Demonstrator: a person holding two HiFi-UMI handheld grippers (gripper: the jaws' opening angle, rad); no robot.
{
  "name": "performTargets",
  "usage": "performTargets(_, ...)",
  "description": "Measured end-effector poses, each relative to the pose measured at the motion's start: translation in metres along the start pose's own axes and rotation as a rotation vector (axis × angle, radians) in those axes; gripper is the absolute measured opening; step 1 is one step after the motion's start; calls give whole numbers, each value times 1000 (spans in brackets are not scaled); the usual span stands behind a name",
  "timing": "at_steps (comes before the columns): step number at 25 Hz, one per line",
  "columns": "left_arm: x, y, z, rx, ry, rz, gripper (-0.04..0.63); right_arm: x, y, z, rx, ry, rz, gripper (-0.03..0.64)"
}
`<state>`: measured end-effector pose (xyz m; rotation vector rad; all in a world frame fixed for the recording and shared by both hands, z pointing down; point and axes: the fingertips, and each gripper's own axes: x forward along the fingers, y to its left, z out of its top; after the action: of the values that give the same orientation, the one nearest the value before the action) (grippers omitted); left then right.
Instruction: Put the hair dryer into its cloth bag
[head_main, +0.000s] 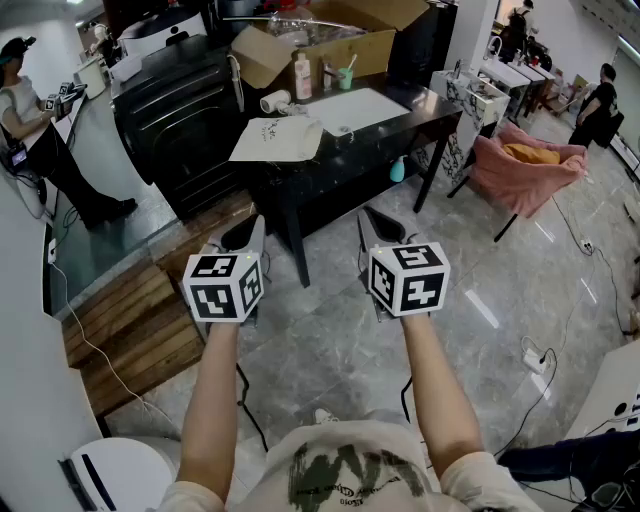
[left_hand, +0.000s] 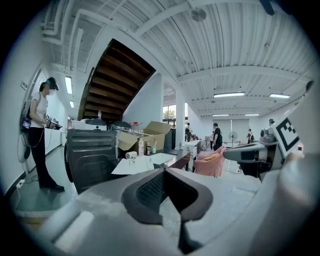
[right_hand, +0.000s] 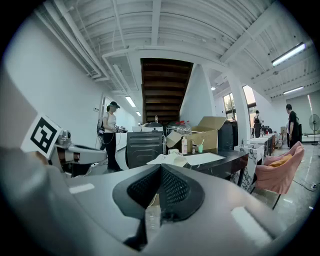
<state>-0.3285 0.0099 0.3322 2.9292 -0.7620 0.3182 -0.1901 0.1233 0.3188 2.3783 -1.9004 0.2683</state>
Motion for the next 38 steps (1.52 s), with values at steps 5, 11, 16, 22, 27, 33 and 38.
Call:
performTargets(5,3,-2,5,6,-19,6,5,-2,-7,-3,5,-1,-5,0)
performTargets(11,13,2,8,10,-24,14,5,3,-23,-2,18,-6,-21,21)
performTargets(16,30,1,9,13,-18,21,35,13,-42,-3,20,-8,-14,39)
performTargets(22,65,-2,12,-19,-17,41,91,40,-72,2,15,-9,30,72)
performTargets(27,105,-7,21,-46,-14,78,114,70,-109,10,14,0,77,103)
performTargets(33,159,-12,32,-72,-1,128,183,112,-154,16,22,28,165,165)
performTargets(38,191,-14,38,-111,-1,175,199,141,-178,22,9,48,238,207)
